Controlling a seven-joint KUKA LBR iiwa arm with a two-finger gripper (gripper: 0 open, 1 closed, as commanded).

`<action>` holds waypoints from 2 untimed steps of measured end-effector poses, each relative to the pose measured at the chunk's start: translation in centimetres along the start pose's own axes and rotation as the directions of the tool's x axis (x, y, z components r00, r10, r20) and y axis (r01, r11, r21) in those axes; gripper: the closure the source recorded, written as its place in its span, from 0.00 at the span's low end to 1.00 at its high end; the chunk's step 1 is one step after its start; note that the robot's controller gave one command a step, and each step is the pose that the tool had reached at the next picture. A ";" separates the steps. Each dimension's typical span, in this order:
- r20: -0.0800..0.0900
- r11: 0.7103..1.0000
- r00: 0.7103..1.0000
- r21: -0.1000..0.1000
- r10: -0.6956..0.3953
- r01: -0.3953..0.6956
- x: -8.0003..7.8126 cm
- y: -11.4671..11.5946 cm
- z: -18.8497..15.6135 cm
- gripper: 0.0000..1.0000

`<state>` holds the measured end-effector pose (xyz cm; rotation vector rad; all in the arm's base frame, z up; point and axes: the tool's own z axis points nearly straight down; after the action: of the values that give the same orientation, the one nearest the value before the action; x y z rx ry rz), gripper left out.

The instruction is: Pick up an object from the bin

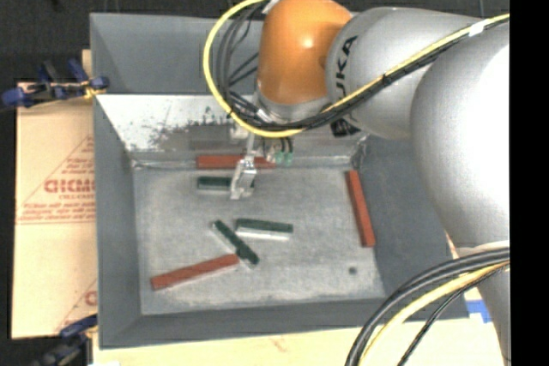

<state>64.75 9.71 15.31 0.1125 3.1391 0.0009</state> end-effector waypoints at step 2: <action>0.010 0.980 0.980 -0.001 -0.200 0.200 -0.4 -0.7 7.1 1.00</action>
Offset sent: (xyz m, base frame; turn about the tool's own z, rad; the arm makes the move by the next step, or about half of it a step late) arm -0.0028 -0.0077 -0.0831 -0.2029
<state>65.10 8.96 8.20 -0.2031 3.1243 0.0038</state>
